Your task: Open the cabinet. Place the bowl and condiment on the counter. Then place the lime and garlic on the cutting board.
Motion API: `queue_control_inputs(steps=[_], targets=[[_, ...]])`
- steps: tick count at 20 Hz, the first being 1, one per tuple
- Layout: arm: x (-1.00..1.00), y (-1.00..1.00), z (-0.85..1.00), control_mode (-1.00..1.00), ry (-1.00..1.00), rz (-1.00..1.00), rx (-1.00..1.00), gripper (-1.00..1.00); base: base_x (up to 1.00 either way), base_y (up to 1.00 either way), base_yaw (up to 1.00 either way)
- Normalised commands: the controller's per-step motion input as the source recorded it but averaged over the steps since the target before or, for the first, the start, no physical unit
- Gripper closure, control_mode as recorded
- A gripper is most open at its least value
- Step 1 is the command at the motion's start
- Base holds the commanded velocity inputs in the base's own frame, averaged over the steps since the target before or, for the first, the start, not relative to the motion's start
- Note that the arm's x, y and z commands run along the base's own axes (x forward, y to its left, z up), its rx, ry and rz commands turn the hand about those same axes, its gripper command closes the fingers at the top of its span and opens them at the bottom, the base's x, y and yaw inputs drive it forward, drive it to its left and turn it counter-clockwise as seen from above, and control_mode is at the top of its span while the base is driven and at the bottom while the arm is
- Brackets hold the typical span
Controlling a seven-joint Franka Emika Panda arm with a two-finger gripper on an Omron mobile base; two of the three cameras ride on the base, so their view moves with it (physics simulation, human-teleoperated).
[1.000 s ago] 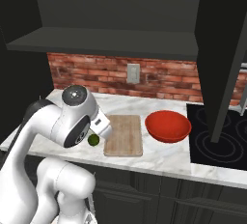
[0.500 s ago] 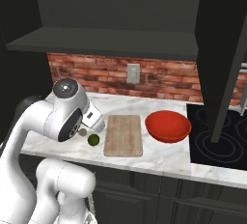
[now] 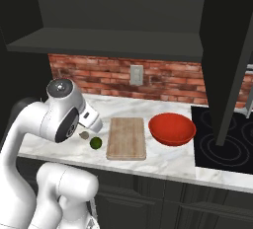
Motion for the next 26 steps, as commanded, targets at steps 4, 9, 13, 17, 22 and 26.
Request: queue_control_inputs(steps=[4,9,13,17,22,26], targets=[[0.0,0.0,0.09,-1.0,0.0,0.01,-0.08,-1.0,0.0,0.0,0.0],[0.0,0.0,0.09,-1.0,0.0,0.02,-0.08,-1.0,0.0,0.0,0.0],[0.0,0.0,0.0,-1.0,0.0,0.13,-0.01,-1.0,0.0,0.0,0.0],[0.0,0.0,0.0,-1.0,0.04,0.19,-0.01,-1.0,0.0,0.0,0.0],[0.0,0.02,0.0,-1.0,0.05,0.21,-0.03,-1.0,0.0,0.0,0.0],[0.0,0.17,0.0,-1.0,0.01,0.15,-0.07,-1.0,0.0,0.0,0.0]])
